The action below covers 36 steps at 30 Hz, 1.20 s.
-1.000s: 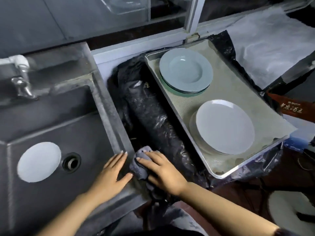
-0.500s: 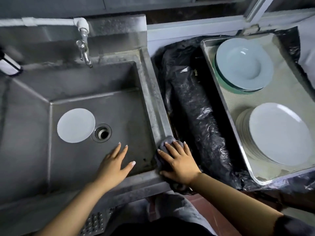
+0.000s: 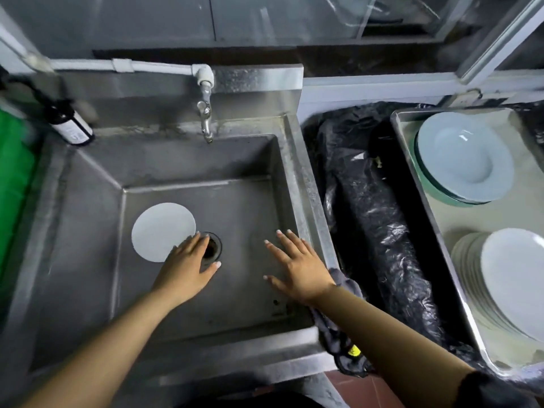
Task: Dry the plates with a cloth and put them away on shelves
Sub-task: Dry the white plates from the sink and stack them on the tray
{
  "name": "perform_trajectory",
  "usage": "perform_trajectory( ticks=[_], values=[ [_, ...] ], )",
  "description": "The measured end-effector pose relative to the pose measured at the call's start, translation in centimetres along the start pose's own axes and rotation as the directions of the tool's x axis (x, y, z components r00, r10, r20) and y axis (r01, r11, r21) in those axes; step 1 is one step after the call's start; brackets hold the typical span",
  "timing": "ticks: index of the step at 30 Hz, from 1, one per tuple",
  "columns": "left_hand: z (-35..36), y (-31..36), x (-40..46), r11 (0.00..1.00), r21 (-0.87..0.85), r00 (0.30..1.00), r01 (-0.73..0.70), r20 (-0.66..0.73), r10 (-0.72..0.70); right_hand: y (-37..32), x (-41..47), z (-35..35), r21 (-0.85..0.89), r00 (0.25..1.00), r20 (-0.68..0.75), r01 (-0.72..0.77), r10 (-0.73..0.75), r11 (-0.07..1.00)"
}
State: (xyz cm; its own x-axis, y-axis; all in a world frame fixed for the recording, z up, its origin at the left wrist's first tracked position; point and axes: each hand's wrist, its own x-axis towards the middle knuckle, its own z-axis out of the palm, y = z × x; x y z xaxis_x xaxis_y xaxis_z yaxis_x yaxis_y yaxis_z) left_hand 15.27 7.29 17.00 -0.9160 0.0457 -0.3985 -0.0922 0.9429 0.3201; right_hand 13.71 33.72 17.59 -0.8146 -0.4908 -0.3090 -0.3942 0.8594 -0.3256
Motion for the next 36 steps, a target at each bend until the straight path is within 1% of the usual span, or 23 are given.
perform_trajectory(
  ticks=[4, 6, 10, 13, 18, 25, 29, 33, 36],
  values=[
    [-2.1, -4.5, 1.8, 0.999, -0.007, 0.999, 0.047, -0.024, -0.048, -2.8, 5.5, -0.4, -0.026, 0.998, 0.055, 0.035, -0.033, 0.999],
    [-2.6, -7.1, 2.8, 0.997, 0.002, 0.997, 0.080, -0.008, -0.080, -4.1, 8.5, -0.2, -0.023, 0.995, 0.090, 0.032, -0.029, 0.999],
    [-2.7, -12.0, 4.7, 0.984, -0.031, 0.984, 0.176, 0.040, -0.175, -6.0, 14.4, 1.1, -0.047, 0.986, 0.163, 0.031, -0.023, 0.998],
    [-2.3, -15.4, 6.5, 0.972, -0.033, 0.970, 0.232, 0.077, -0.229, -7.0, 18.7, 2.5, -0.050, 0.976, 0.218, 0.007, 0.004, 0.999],
    [-1.5, -19.6, 9.9, 0.945, -0.039, 0.932, 0.325, 0.183, -0.313, -7.8, 24.6, 4.8, -0.034, 0.953, 0.301, -0.024, 0.033, 0.999],
    [1.3, -25.8, 14.3, 0.884, -0.129, 0.885, 0.449, 0.203, -0.419, -8.0, 30.8, 9.1, 0.010, 0.911, 0.404, -0.097, 0.085, 0.995],
    [3.1, -28.5, 16.5, 0.859, -0.193, 0.876, 0.475, 0.202, -0.439, -8.2, 32.8, 11.9, 0.041, 0.885, 0.445, -0.170, 0.135, 0.985],
    [5.9, -29.8, 16.9, 0.832, -0.238, 0.861, 0.501, 0.233, -0.451, -8.4, 34.6, 14.1, 0.071, 0.872, 0.468, -0.200, 0.144, 0.977],
    [7.2, -29.3, 16.8, 0.789, -0.300, 0.841, 0.537, 0.267, -0.471, -9.3, 35.8, 15.4, 0.198, 0.837, 0.535, -0.259, 0.117, 0.945]
  ],
)
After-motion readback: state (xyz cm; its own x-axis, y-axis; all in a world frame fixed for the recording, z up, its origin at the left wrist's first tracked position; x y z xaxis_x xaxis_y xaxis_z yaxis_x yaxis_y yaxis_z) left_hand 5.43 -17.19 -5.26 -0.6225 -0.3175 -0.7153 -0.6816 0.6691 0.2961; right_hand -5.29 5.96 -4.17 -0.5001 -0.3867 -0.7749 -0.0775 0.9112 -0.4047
